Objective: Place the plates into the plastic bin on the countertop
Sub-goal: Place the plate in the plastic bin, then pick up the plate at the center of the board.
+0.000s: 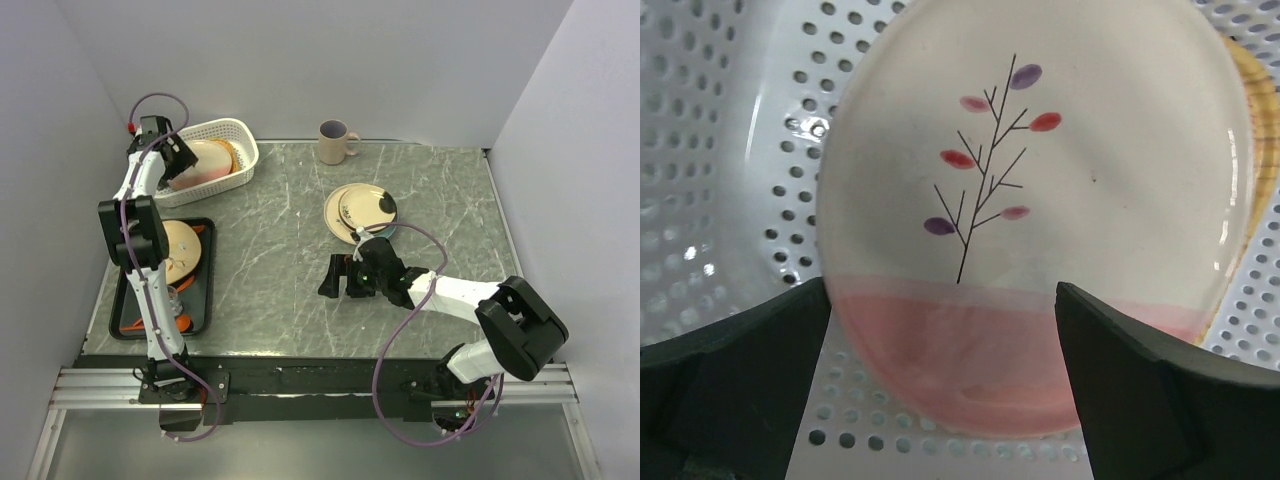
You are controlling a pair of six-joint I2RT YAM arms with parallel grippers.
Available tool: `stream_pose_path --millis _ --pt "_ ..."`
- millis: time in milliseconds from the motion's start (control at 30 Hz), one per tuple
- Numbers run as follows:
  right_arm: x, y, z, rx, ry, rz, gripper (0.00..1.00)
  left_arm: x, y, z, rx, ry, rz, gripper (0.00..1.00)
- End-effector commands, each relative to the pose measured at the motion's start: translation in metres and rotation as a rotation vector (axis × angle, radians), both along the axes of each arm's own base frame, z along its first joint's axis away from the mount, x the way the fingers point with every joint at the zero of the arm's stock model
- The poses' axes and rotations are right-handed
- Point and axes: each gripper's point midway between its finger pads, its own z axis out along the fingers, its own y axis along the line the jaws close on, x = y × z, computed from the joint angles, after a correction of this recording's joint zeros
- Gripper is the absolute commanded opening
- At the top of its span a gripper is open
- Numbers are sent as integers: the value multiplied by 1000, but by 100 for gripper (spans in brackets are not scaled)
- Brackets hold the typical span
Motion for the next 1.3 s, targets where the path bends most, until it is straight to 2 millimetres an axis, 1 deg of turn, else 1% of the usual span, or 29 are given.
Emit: stream_pose_path --millis 0,33,67,100,133,233,267,333,367,433,467,667,700,767,800,833,867,900,933,967,1000,1033,1100,1133,1167,1200,1233,1267 --pt "9 11 18 36 -53 19 100 3 15 41 102 -45 29 99" --pt "8 12 17 35 -50 22 100 0 15 42 113 -35 36 99" --pt "8 12 17 36 -49 25 100 -2 15 47 125 -36 45 99" --pt "8 13 17 35 -48 28 100 -5 19 50 154 -35 70 99" --pt "8 14 18 35 -50 30 100 -6 17 54 169 -39 73 99" --pt "8 12 18 31 -53 25 100 -12 11 73 212 -81 89 99" --pt "7 12 17 29 -53 22 100 -14 8 84 218 -116 84 99" --pt "7 10 16 25 -53 14 100 -13 -5 96 218 -149 53 99" --pt "6 10 17 25 -54 14 100 -13 -9 105 219 -171 41 99" --pt "6 8 16 19 -53 5 100 -10 -21 113 232 -191 1 99" --pt "5 7 16 16 -54 3 100 -8 -23 120 237 -203 -5 99" --pt "5 0 16 -3 -60 -14 100 -1 -56 124 216 -225 -98 99" --pt "5 -1 15 -10 -56 -18 100 0 -71 123 212 -228 -129 99" --pt "6 1 18 -8 -63 -16 100 -1 -83 126 219 -231 -158 99" --pt "7 1 20 -12 -63 -13 100 -1 -95 129 220 -239 -185 99" --pt "9 1 20 -16 -64 -13 100 -1 -102 132 234 -250 -209 99" --pt "9 2 21 -18 -66 -9 100 -5 -107 139 238 -264 -219 99" --pt "10 3 24 -21 -74 -1 100 -7 -121 142 232 -278 -250 99" --pt "12 3 25 -26 -77 -2 100 -12 -126 138 230 -273 -270 99" --pt "13 3 26 -32 -81 0 100 -16 -133 155 229 -315 -279 99" --pt "16 3 30 -41 -93 -1 100 -20 -145 158 227 -327 -303 99" --pt "18 3 32 -44 -100 -3 100 -29 -150 162 229 -332 -310 99" --pt "23 5 39 -42 -120 -5 100 -40 -163 164 244 -343 -330 99" --pt "24 6 41 -39 -123 -4 100 -53 -165 158 248 -330 -333 99" --pt "26 7 42 -40 -125 -2 100 -57 -169 160 248 -349 -339 99" --pt "27 9 45 -33 -129 -2 100 -63 -176 157 241 -349 -351 99" --pt "28 9 45 -31 -131 -2 100 -74 -177 152 233 -339 -360 99" --pt "28 11 46 -29 -133 -2 100 -79 -180 151 224 -343 -368 99"
